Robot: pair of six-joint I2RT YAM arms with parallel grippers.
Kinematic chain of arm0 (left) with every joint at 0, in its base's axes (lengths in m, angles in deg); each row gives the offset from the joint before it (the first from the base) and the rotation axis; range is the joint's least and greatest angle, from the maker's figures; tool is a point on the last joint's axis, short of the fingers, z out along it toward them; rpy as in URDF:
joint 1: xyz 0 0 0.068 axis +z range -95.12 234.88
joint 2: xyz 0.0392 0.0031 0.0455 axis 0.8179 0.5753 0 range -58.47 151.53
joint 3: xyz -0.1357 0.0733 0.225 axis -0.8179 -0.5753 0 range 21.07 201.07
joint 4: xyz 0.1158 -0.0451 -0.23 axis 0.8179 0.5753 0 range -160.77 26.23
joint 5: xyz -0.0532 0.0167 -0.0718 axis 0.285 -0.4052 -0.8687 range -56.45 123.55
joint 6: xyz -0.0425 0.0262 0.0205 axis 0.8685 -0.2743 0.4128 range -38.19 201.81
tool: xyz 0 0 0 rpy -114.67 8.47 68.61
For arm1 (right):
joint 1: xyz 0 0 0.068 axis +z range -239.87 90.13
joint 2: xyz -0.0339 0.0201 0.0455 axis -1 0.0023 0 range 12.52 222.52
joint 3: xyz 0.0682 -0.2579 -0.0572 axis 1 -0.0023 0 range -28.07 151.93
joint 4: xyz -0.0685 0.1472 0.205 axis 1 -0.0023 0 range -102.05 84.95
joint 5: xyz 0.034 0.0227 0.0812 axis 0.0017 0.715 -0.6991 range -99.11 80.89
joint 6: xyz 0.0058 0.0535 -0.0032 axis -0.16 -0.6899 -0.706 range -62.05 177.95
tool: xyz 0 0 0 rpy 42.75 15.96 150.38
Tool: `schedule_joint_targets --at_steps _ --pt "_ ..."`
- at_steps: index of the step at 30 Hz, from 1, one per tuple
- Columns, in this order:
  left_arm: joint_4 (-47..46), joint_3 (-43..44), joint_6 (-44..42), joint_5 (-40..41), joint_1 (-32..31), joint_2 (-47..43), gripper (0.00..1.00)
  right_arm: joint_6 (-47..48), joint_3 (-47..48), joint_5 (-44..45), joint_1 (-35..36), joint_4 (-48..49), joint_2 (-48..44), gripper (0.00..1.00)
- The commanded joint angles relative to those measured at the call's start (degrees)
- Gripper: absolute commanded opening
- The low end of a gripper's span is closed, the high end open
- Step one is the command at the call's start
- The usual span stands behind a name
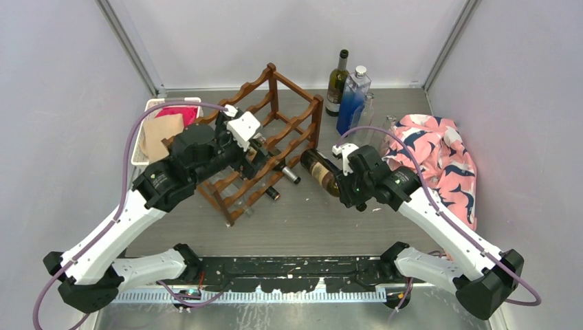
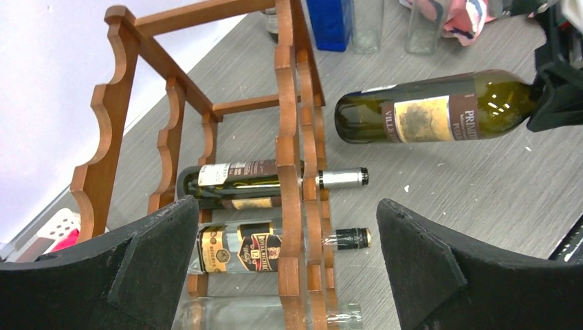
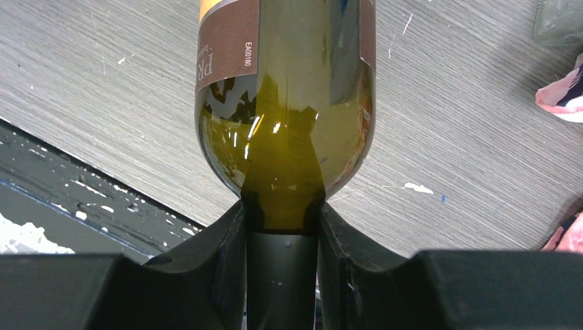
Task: Put the wine bottle on the wine rack
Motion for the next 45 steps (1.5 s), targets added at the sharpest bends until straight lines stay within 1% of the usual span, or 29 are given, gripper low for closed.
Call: schedule_joint_targets --at_steps 1,6,12,34,45 --pt "-7.3 -3.5 0.5 1.3 1.5 -2.9 0.99 0.1 1.2 -2.8 -1.9 11.0 -0.9 0.01" --pt "-10.0 -6.9 0.1 2.3 2.1 -5.4 0.99 -0.1 -0.4 -4.4 -3.3 14.2 -0.3 0.01" --pt "-11.6 -9.0 -0.4 1.7 2.3 -6.9 1.00 -0.9 -0.7 -6.1 -5.0 17.4 2.1 0.01" --pt "-13.2 -11.2 -1.4 1.9 2.3 -7.9 1.00 -2.0 -1.8 -9.4 -8.0 24.9 7.1 0.01" --pt "-13.9 -12.1 -1.9 2.1 2.4 -8.4 1.00 0.3 -4.4 -10.5 -8.6 34.0 11.1 0.01"
